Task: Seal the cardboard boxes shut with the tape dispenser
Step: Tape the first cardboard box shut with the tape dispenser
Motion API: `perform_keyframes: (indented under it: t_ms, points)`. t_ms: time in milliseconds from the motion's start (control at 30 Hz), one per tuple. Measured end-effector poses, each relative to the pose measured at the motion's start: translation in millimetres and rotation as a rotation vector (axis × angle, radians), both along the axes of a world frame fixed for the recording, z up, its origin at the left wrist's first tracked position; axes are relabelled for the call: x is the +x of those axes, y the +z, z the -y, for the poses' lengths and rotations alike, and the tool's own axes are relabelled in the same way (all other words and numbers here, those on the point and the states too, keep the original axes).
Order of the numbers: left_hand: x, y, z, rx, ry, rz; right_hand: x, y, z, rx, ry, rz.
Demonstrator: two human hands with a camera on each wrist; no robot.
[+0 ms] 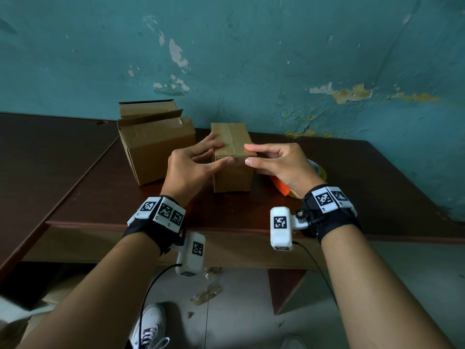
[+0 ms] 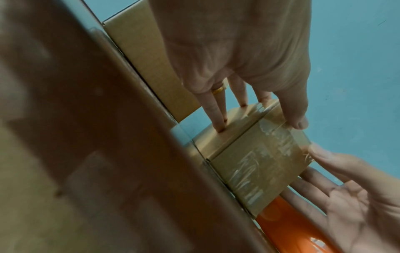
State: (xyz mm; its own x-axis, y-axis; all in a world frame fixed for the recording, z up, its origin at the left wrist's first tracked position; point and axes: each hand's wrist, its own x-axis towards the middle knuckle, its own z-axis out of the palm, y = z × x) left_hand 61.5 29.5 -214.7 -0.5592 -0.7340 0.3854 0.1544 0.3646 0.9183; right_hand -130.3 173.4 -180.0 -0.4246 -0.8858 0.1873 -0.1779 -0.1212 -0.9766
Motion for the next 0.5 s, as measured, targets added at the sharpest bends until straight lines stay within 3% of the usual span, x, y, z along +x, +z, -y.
perform_keyframes:
  t_ms: [500]
  points:
    - [1.8, -1.7, -1.5, -0.073, 0.007, 0.014, -3.6, -3.4, 1.9, -0.002, 0.012, -0.031]
